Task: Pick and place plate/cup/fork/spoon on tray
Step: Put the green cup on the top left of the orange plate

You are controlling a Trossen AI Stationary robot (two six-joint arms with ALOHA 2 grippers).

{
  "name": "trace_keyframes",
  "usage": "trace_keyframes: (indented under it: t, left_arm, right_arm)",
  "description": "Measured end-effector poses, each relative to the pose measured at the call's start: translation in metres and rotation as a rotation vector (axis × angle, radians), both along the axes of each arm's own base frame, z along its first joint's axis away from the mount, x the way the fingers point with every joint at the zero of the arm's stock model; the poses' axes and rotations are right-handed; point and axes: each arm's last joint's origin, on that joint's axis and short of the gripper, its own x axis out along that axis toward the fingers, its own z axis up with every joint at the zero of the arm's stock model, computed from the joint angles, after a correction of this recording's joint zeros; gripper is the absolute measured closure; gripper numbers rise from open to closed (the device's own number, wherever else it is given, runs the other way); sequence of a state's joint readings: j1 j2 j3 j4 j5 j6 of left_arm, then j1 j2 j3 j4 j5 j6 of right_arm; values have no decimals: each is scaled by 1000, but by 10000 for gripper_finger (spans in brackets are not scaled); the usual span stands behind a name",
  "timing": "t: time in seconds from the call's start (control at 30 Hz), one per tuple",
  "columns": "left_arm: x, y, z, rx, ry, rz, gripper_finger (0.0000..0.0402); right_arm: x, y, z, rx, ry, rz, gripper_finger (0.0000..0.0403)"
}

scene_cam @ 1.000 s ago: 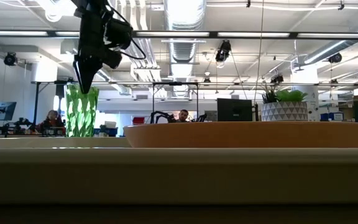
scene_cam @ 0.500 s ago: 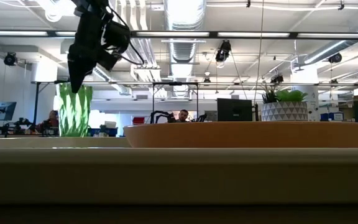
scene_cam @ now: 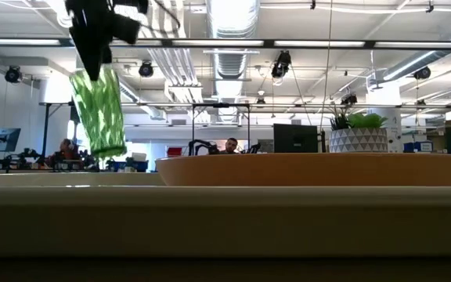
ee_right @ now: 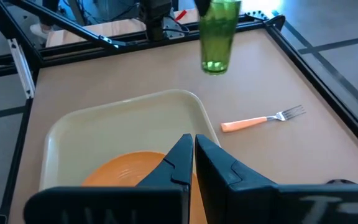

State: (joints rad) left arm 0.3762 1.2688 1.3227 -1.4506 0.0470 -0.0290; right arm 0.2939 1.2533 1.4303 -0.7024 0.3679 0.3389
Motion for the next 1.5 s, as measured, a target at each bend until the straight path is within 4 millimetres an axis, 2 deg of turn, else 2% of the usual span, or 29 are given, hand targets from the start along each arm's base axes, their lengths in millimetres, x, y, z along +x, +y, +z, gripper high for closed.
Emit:
trace_keyframes:
  t: [0.2, 0.33, 0.43, 0.57, 0.83, 1.03, 1.2, 1.5]
  left_arm:
    - [-11, -46, 31, -6, -202, -37, 401]
    - [-8, -74, 45, -43, -338, -53, 401]
    - [1, -91, 45, -10, -324, -64, 401]
    - [23, -108, 31, 8, -243, -127, 401]
    - [59, -117, -1, -7, -80, -136, 401]
    - [74, -122, -18, -59, -5, -156, 401]
    - [81, -124, -24, -81, 8, -160, 402]
    - [87, -125, -24, -101, -48, -165, 402]
  right_arm:
    - [0, 0, 0, -3, 0, -1, 394]
    - [0, -1, 0, -18, -5, -22, 394]
    - [1, -3, 0, -18, -5, -31, 394]
    - [1, -6, 0, -18, -5, -40, 394]
    - [1, -6, 0, -17, -5, -39, 394]
    - [1, -6, 0, -27, 0, -33, 394]
    - [1, -6, -2, -40, 9, -25, 394]
    - [1, -6, -7, -53, 25, -17, 394]
